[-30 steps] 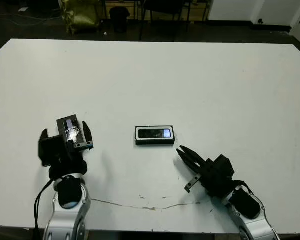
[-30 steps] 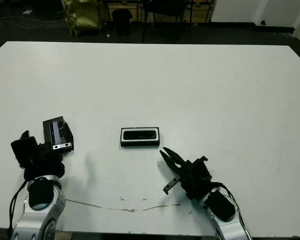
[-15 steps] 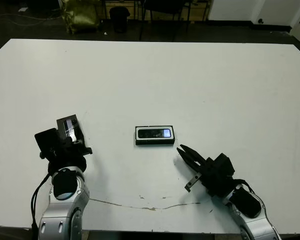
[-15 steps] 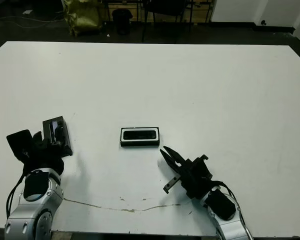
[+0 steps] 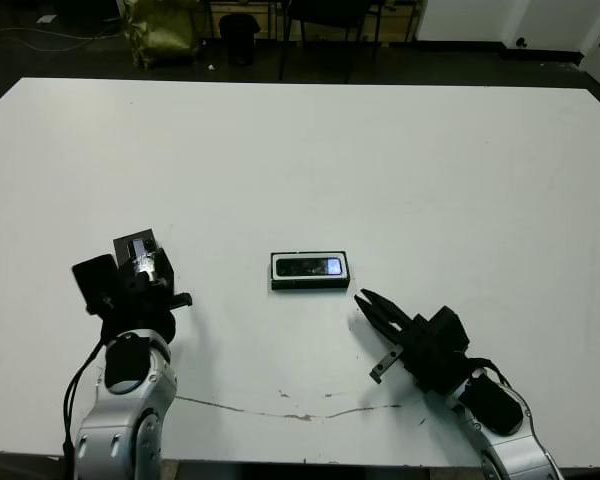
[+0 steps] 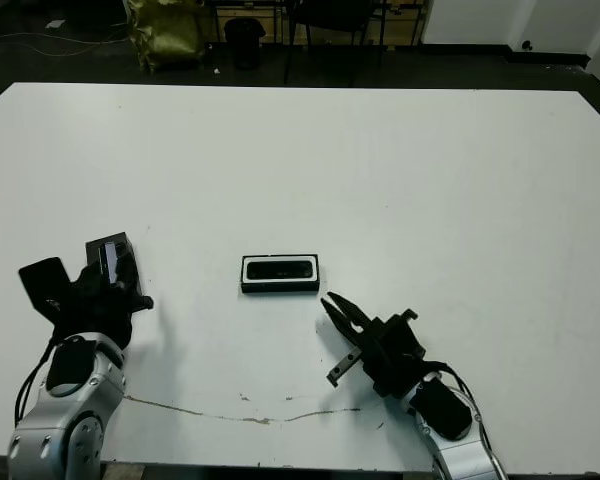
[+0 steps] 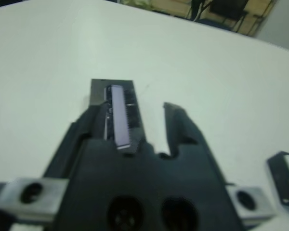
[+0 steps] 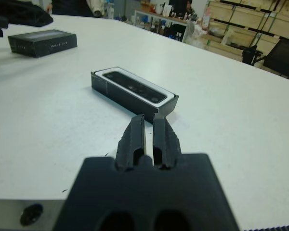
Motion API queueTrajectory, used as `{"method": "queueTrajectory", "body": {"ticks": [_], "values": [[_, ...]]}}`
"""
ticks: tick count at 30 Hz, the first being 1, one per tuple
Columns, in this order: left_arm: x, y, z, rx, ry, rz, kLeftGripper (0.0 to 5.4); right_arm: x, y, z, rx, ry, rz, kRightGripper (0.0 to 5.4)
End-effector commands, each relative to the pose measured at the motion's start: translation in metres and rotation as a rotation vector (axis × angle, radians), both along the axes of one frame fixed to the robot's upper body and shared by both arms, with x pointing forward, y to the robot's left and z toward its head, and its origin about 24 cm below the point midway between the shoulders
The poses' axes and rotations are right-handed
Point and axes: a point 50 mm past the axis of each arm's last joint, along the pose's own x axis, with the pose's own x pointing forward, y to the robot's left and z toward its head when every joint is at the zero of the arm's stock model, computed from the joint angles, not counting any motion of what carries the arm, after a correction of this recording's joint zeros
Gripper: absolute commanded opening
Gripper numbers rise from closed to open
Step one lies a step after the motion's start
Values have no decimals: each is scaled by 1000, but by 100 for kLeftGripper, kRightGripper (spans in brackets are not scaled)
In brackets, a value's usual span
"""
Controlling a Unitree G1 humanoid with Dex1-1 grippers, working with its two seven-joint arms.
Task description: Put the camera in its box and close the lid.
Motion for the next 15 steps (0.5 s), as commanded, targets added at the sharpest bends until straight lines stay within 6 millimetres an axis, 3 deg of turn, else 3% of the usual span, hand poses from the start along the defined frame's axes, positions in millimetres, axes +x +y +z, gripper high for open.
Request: {"method": "queueTrajectory", "body": {"ticks": [1,3,8,11,13,15], "values": [[-1,0,-2,-50,20,22,343,-3,-4,-7,-37,45,-20,0],[-4,-1,3,-43,6,26,329,-3,-4,-5,-41,35,-14,0],[-15,-3,24,-21,-58,3,233,0,-5,-10,-51,39,-12,0],[-24,-2,32,-121,-141,21,243,0,-5,-10,-55,30,-15,0],[-29,2,37,-275,-214,78,268,-1,-5,-9,-59,22,-16,0],[-32,7,42,-295,-228,161,306,0,-4,-9,-60,19,-15,0]]}}
